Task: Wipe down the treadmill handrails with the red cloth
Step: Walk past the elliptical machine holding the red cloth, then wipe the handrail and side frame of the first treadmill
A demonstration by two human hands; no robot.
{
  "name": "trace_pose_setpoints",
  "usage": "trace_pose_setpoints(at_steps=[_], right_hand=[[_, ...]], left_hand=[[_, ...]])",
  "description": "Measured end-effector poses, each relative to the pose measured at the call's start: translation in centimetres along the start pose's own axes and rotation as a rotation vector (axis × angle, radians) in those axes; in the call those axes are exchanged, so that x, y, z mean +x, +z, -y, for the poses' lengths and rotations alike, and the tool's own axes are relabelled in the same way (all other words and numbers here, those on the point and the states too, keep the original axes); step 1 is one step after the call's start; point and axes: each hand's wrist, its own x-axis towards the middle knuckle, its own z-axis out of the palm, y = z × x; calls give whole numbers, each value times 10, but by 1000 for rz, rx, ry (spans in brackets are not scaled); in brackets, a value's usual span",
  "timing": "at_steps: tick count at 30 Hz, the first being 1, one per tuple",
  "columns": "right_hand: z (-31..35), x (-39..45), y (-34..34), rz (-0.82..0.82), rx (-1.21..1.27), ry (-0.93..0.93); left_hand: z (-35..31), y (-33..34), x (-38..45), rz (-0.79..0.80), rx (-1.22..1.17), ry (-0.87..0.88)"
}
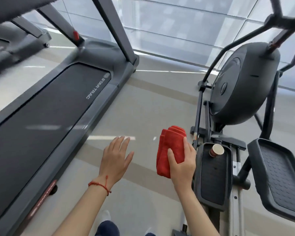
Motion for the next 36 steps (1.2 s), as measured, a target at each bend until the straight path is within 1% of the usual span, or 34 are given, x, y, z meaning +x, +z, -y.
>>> trace_pose_setpoints(at_steps=[4,10,16,20,24,28,36], right_hand=[[28,-8,34,81,-16,-26],[74,-24,94,124,20,-36],[127,-35,151,172,65,-75],[156,-36,180,214,114,-73],[176,-27,204,252,120,-79],[189,-8,224,279,107,-111],[213,63,271,388,136,-155]], left_hand=[[42,-23,-7,-5,11,-57],[116,-61,-17,35,49,-94],[190,-108,-14,-44,42,-112],[227,-132,-8,-98,42,-120],[249,-151,6,-122,27,-143],[257,-161,25,-139,30,-160],[269,-176,83,-171,62,-240]])
